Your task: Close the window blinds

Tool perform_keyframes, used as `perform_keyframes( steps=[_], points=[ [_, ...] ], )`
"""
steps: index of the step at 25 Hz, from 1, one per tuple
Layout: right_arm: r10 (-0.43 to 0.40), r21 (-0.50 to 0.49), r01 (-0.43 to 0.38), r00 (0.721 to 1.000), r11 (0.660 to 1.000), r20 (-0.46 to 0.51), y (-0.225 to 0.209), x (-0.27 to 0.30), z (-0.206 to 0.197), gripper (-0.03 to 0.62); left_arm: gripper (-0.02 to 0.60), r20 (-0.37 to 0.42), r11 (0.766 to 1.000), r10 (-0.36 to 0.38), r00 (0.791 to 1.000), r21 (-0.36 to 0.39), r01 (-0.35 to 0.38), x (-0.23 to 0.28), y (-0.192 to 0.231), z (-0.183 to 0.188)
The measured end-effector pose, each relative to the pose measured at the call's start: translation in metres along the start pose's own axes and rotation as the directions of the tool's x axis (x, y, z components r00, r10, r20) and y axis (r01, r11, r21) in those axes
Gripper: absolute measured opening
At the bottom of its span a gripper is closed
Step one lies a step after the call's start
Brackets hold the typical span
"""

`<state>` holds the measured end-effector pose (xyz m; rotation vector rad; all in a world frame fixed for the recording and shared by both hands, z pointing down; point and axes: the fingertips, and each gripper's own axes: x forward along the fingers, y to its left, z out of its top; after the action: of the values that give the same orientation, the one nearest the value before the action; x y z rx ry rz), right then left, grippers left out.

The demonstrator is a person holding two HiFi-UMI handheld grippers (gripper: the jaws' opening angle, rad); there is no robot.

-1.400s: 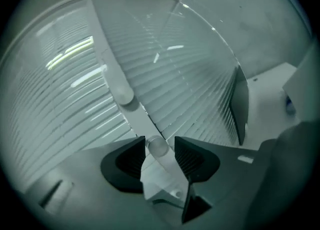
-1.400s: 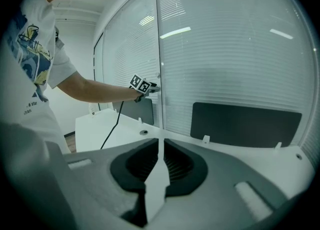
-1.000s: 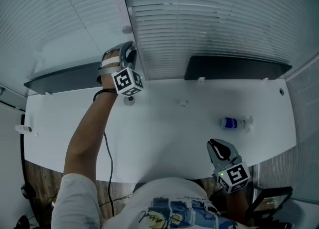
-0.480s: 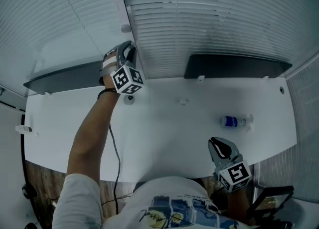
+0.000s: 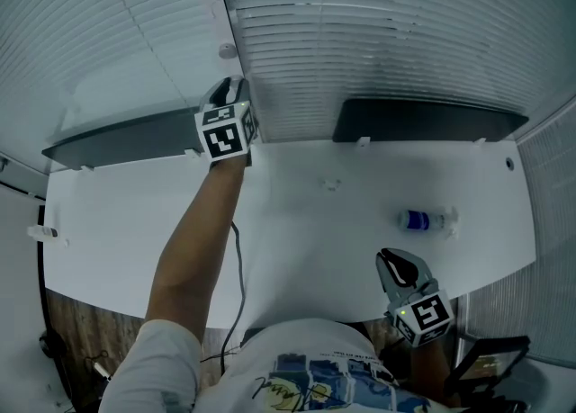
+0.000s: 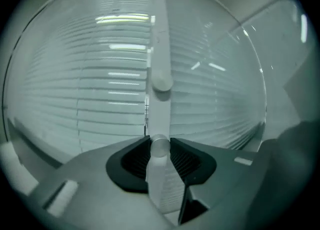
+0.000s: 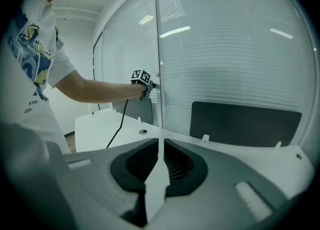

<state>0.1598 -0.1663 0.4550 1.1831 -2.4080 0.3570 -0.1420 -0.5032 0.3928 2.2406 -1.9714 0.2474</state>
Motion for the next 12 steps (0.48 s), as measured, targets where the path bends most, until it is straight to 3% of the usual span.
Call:
perform_keyframes(
  steps=[2, 4, 7, 9, 12],
  points=[
    [0.001, 0.004, -0.001, 1.000, 1.000, 0.002, 0.0005, 0.0001, 0.0004, 0.023, 0.127, 0.001, 0.986, -0.015, 1.000, -0.167, 0.015, -0.0014, 0.0029, 0.0002],
    [0.003, 0.002, -0.003, 1.000, 1.000, 0.003, 0.0008, -0.0003, 0.0004, 0.023, 0.127, 0.007, 0.957, -0.035, 0.999, -0.289, 0.036, -0.0017, 0.0040, -0.0010],
    [0.005, -0.002, -0.004, 1.000, 1.000, 0.004, 0.0012, 0.0000, 0.0015, 0.023, 0.127, 0.008, 0.918, -0.071, 0.997, -0.391, 0.069, 0.0000, 0.0038, -0.0031],
    [0.006, -0.004, -0.006, 1.000, 1.000, 0.005, 0.0014, 0.0002, 0.0019, 0.023, 0.127, -0.004, 0.936, -0.067, 0.998, -0.346, 0.061, -0.0001, 0.0033, -0.0021],
    [0.007, -0.007, -0.007, 1.000, 1.000, 0.005, 0.0014, 0.0001, 0.0016, 0.023, 0.130, -0.026, 0.986, -0.029, 0.999, -0.164, 0.025, -0.0016, 0.0023, 0.0005]
  ],
)
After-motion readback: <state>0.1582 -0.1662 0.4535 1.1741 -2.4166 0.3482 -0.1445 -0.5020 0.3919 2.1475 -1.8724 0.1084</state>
